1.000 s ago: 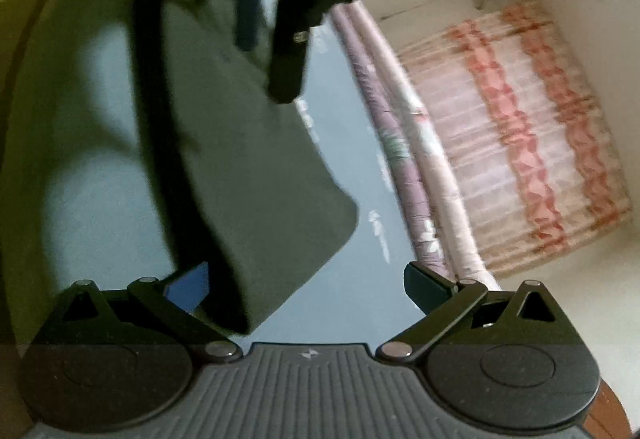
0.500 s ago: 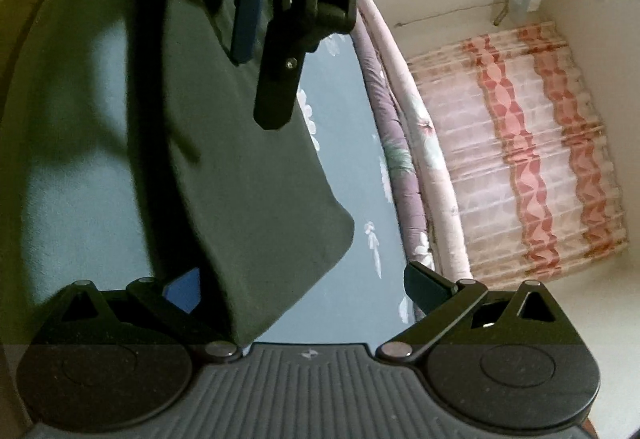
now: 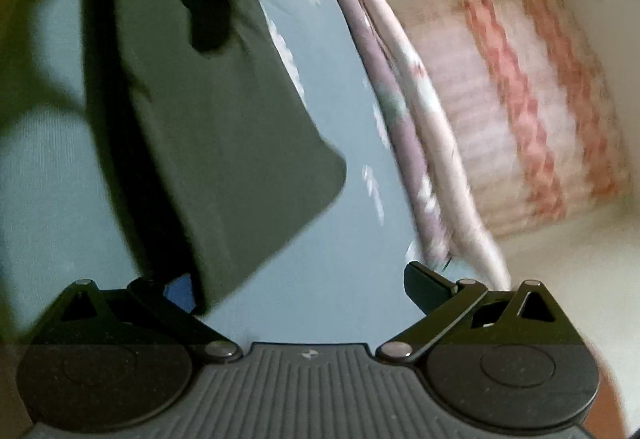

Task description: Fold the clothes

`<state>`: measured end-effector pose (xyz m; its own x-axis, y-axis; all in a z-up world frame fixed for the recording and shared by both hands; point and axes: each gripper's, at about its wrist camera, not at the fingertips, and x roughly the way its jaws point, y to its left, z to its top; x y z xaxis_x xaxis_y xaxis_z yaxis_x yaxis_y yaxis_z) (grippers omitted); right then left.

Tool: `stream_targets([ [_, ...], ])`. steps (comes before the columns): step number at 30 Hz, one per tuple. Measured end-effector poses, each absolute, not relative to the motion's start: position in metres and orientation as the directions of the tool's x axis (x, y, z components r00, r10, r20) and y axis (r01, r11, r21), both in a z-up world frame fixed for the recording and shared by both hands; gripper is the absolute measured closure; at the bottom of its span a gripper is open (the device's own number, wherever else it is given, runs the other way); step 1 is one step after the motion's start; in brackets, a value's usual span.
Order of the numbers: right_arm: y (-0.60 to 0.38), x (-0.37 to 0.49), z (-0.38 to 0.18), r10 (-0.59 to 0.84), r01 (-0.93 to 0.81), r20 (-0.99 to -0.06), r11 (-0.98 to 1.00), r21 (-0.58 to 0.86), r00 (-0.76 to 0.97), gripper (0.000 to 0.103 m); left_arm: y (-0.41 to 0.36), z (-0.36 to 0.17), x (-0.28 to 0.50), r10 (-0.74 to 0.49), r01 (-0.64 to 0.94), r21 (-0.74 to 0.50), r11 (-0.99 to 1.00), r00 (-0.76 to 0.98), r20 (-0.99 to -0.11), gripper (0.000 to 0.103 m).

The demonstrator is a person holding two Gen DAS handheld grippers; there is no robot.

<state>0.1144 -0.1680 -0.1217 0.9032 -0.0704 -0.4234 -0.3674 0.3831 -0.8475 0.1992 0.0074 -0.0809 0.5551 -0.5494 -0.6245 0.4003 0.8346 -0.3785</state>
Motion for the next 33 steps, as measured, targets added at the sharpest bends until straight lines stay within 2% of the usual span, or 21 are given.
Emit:
stream_targets([
  [3,-0.177,0.111,-0.114,-0.077,-0.387,-0.466,0.448,-0.806,0.881,0.000,0.009,-0.081,0.199,-0.548,0.396,-0.381,0.835,0.558,-0.623,0.013],
  [6,-0.174,0.106,-0.121,-0.109,-0.384,-0.459,0.401,-0.832,0.882,0.000,0.010,-0.080,0.199,-0.547,0.393,-0.382,0.836,0.562,-0.620,0.013],
  [21,-0.188,0.094,-0.116,-0.056,-0.437,-0.557,0.559,-0.705,0.828,0.000,0.034,-0.078,0.195,-0.533,0.384,-0.369,0.846,0.592,-0.605,0.013],
  [25,-0.198,0.107,-0.081,0.106,-0.503,-0.624,0.702,-0.504,0.774,0.000,0.037,-0.057,0.211,-0.534,0.406,-0.349,0.845,0.610,-0.585,0.009],
  [28,-0.198,0.138,-0.063,0.299,-0.570,-0.641,0.777,-0.267,0.707,0.000,0.035,-0.051,0.232,-0.528,0.410,-0.336,0.848,0.605,-0.596,0.009],
  [31,-0.204,0.175,-0.071,0.473,-0.611,-0.663,0.791,0.029,0.581,0.000,0.040,-0.063,0.250,-0.518,0.383,-0.350,0.855,0.583,-0.626,0.009],
  [33,-0.215,0.190,-0.088,0.516,-0.584,-0.684,0.796,0.159,0.516,0.000,0.049,-0.079,0.260,-0.499,0.336,-0.369,0.866,0.562,-0.660,0.009],
])
